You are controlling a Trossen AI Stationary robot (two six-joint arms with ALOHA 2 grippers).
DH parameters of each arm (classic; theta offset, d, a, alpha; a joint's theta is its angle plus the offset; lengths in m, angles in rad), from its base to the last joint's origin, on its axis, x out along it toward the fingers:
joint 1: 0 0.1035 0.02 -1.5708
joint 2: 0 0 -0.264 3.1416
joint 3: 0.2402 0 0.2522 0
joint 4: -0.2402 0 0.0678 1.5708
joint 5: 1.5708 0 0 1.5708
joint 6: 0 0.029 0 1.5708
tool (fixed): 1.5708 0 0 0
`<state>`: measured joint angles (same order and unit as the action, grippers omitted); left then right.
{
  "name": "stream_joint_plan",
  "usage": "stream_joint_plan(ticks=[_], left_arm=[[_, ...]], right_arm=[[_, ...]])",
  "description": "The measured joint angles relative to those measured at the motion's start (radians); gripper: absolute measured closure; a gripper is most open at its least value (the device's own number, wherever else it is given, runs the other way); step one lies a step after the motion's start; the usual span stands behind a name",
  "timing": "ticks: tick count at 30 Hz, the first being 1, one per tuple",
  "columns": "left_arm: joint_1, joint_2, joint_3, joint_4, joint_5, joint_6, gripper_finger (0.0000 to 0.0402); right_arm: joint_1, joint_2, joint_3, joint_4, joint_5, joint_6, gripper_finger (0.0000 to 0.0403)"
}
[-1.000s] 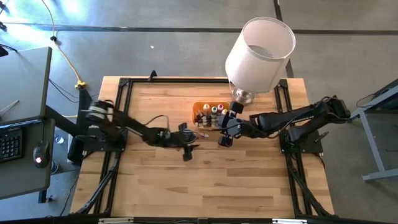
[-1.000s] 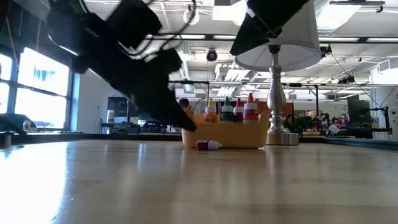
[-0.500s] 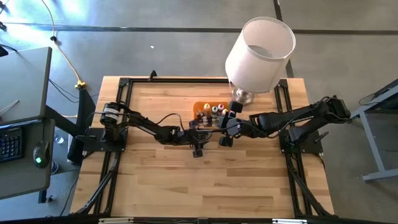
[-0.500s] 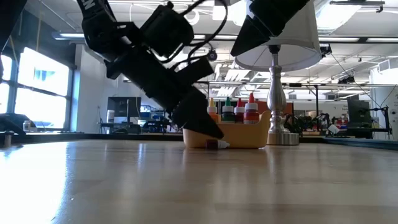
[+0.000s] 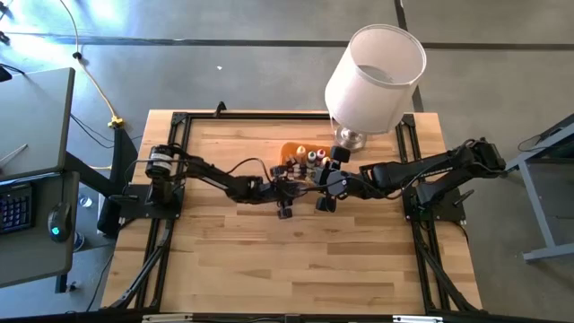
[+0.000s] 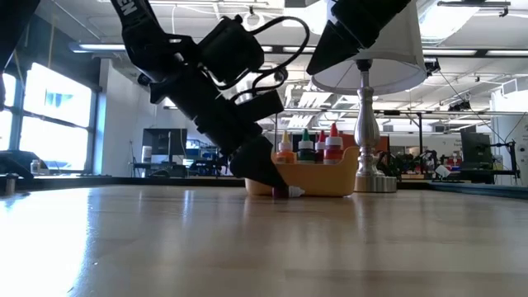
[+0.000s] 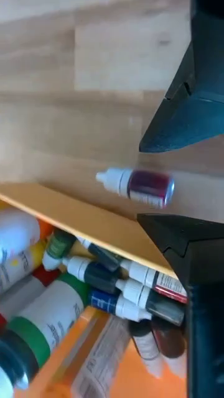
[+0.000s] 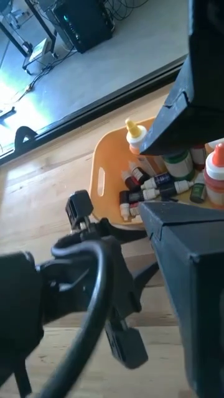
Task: Pick & Place food coloring
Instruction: Put the small red food coloring bottle into the yellow container
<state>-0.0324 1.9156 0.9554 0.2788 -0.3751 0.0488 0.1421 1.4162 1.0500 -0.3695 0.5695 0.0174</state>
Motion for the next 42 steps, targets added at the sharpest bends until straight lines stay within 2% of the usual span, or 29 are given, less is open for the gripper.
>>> stream_joint_plan(ticks=[5, 10, 13, 22, 32, 37, 42], left_arm=[[0.017, 0.000, 0.000, 0.006, 0.007, 0.013, 0.0236], [0.049, 0.004, 0.000, 0.013, 0.127, 0.024, 0.0236], [0.060, 0.011, 0.000, 0.018, 0.157, 0.026, 0.0236], [0.059, 0.013, 0.000, 0.016, 0.149, 0.026, 0.0247], [0.059, 0.036, 0.000, 0.022, 0.152, 0.018, 0.0347], [0.056, 0.010, 0.000, 0.003, 0.125, 0.014, 0.0345], [0.028, -0.044, 0.054, -0.069, 0.077, 0.010, 0.0344]], right_arm=[[0.000, 0.000, 0.000, 0.000, 0.001, 0.000, 0.0279], [0.000, 0.000, 0.000, 0.000, 0.002, 0.000, 0.0279], [0.000, 0.000, 0.000, 0.000, 0.003, 0.000, 0.0279], [0.000, 0.001, 0.000, 0.000, 0.003, 0.000, 0.0279], [0.000, 0.001, 0.000, 0.000, 0.001, 0.000, 0.0279], [0.000, 0.001, 0.000, 0.000, 0.000, 0.000, 0.0279], [0.000, 0.001, 0.000, 0.000, 0.002, 0.000, 0.0279]])
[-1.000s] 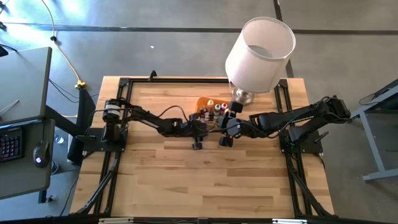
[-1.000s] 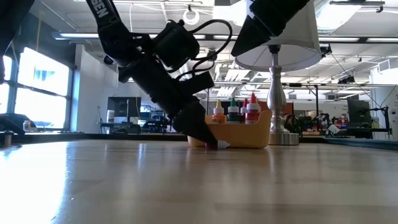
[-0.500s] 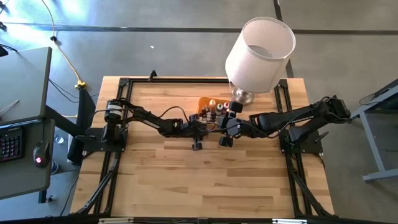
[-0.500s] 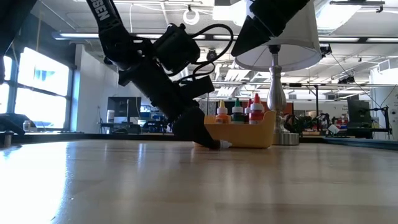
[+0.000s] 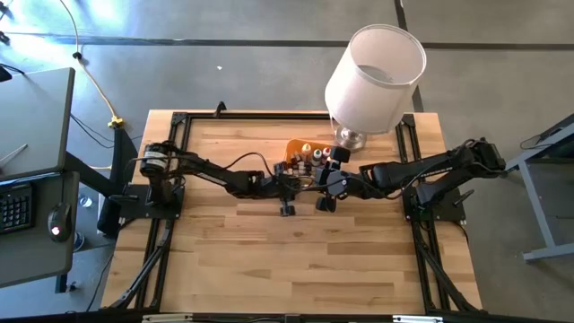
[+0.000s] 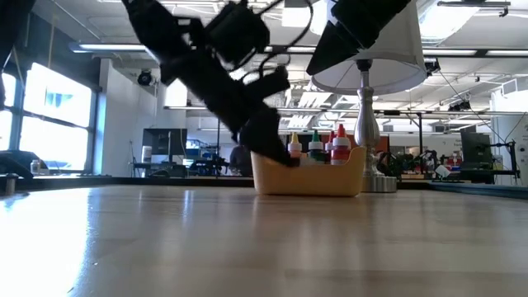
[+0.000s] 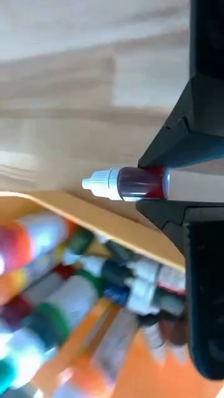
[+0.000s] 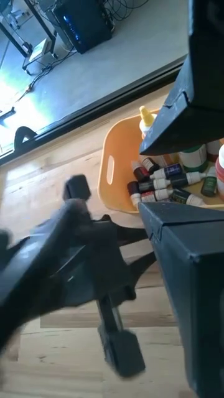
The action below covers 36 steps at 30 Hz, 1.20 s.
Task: Pick & Place food coloring
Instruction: Put the small red food coloring bottle into the yellow container, then return to Home Position
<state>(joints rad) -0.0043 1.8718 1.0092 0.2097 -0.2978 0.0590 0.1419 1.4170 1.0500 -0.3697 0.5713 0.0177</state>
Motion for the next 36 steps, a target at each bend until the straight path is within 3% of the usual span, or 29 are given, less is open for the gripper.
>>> stream_joint_plan(ticks=[10, 14, 18, 22, 25, 29, 33, 36], left_arm=[[0.041, -0.031, 0.178, -0.215, -0.239, 0.050, 0.0344], [0.106, -0.022, 0.197, -0.313, -0.225, 0.041, 0.0336], [0.147, -0.021, 0.198, -0.326, -0.162, 0.015, 0.0298], [0.148, -0.032, 0.198, -0.333, -0.151, 0.015, 0.0256], [0.133, -0.076, 0.217, -0.397, -0.154, 0.015, 0.0243], [0.100, -0.174, 0.309, -0.672, -0.196, 0.002, 0.0248], [0.072, -0.295, 0.426, -1.030, -0.260, -0.041, 0.0259], [0.059, -0.405, 0.465, -1.273, -0.261, -0.127, 0.0267]], right_arm=[[0.000, 0.000, 0.000, 0.000, 0.000, 0.008, 0.0279], [0.001, 0.000, 0.000, -0.001, 0.007, 0.008, 0.0279], [0.001, 0.000, 0.000, -0.001, 0.029, 0.008, 0.0279], [0.001, 0.000, 0.000, -0.002, 0.039, -0.018, 0.0279], [0.008, -0.012, 0.000, -0.044, 0.105, -0.045, 0.0279], [0.028, -0.088, 0.001, -0.227, 0.250, 0.079, 0.0279], [0.060, -0.192, 0.000, -0.524, 0.249, 0.356, 0.0279], [0.112, -0.286, -0.053, -0.640, 0.295, 0.519, 0.0279]])
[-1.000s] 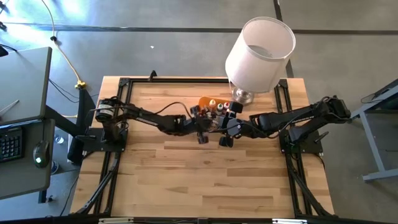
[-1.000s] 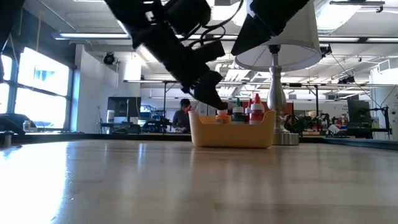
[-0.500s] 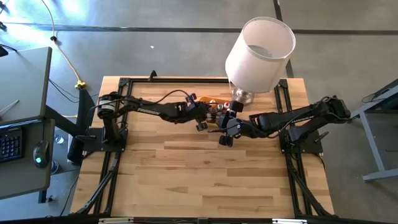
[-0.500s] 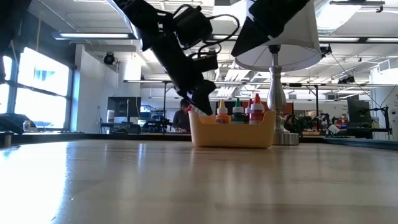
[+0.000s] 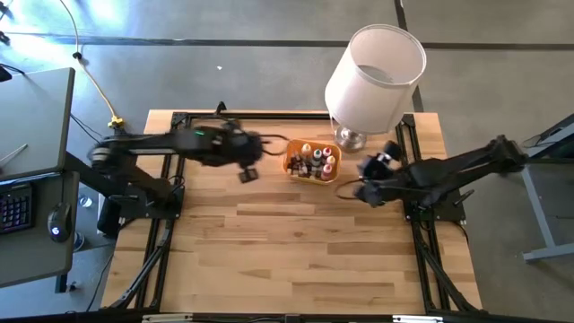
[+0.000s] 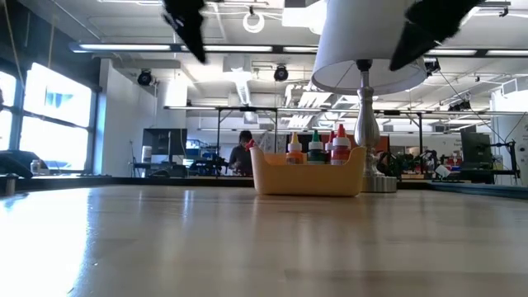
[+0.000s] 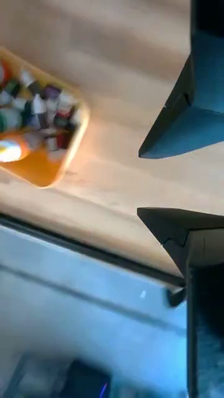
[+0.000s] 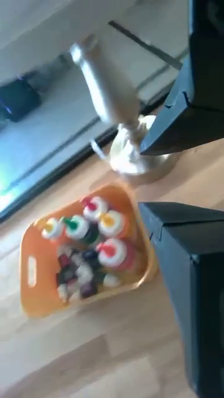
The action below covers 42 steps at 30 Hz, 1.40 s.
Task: Pick & Place food coloring
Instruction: Return to Home Position
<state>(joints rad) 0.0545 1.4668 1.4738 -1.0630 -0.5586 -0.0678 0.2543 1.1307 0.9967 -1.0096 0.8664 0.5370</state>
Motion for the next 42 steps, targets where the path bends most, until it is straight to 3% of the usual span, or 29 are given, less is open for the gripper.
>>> stream_joint_plan(ticks=[3, 6, 10, 14, 18, 24, 31, 42], left_arm=[[-0.021, -0.151, -0.038, -0.119, 0.081, -0.067, 0.0277], [-0.075, -0.346, -0.161, -0.078, 0.076, -0.128, 0.0291], [-0.169, -0.646, -0.438, 0.176, 0.036, -0.098, 0.0310], [-0.234, -0.936, -0.776, 0.540, 0.124, 0.031, 0.0323], [-0.238, -1.172, -1.063, 0.819, 0.188, 0.112, 0.0328], [-0.238, -1.427, -1.308, 0.992, 0.253, 0.220, 0.0328], [-0.238, -1.454, -1.334, 1.004, 0.269, 0.299, 0.0328], [-0.238, -1.457, -1.332, 0.916, 0.307, 0.210, 0.0328]], right_arm=[[0.061, -0.117, -0.115, 0.003, 0.027, 0.029, 0.0279], [0.107, -0.251, -0.234, 0.108, -0.047, -0.031, 0.0279], [0.136, -0.430, -0.393, 0.377, -0.166, -0.270, 0.0279], [0.139, -0.596, -0.542, 0.645, -0.389, -0.530, 0.0279], [0.139, -0.734, -0.648, 0.813, -0.570, -0.690, 0.0279], [0.138, -0.881, -0.712, 0.851, -0.596, -0.714, 0.0279], [0.138, -1.006, -0.817, 0.903, -0.630, -0.787, 0.0279], [0.138, -1.114, -0.947, 1.044, -0.682, -0.808, 0.0279]])
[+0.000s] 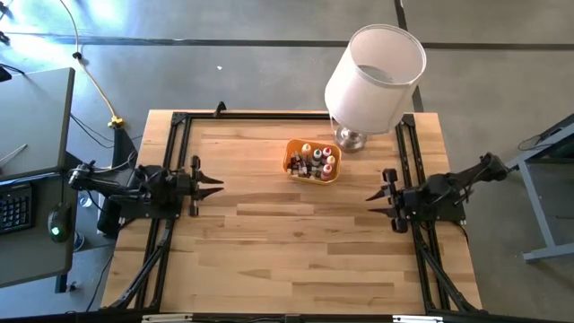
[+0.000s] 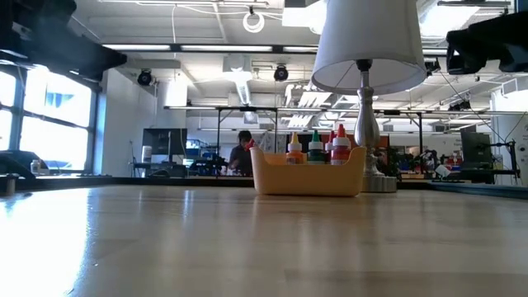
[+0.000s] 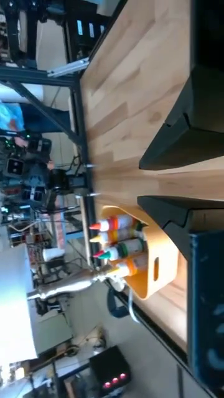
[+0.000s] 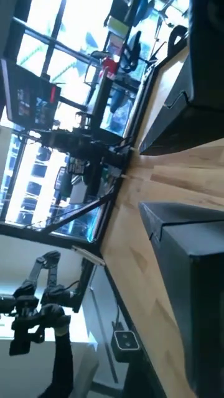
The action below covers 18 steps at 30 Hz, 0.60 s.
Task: Pick & Place food coloring
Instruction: Return to Home Position
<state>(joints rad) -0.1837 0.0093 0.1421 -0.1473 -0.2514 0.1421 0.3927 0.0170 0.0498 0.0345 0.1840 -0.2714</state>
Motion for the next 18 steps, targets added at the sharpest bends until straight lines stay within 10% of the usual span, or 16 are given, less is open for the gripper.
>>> stream_joint_plan(ticks=[13, 18], left_arm=[[0.000, 0.002, 0.001, -0.186, -0.012, -0.086, 0.0328], [0.000, 0.001, -0.071, 0.058, 0.060, -0.023, 0.0328]], right_arm=[[0.000, 0.009, -0.040, 0.033, 0.079, 0.132, 0.0279], [0.000, 0.009, -0.040, 0.036, 0.081, 0.087, 0.0279]])
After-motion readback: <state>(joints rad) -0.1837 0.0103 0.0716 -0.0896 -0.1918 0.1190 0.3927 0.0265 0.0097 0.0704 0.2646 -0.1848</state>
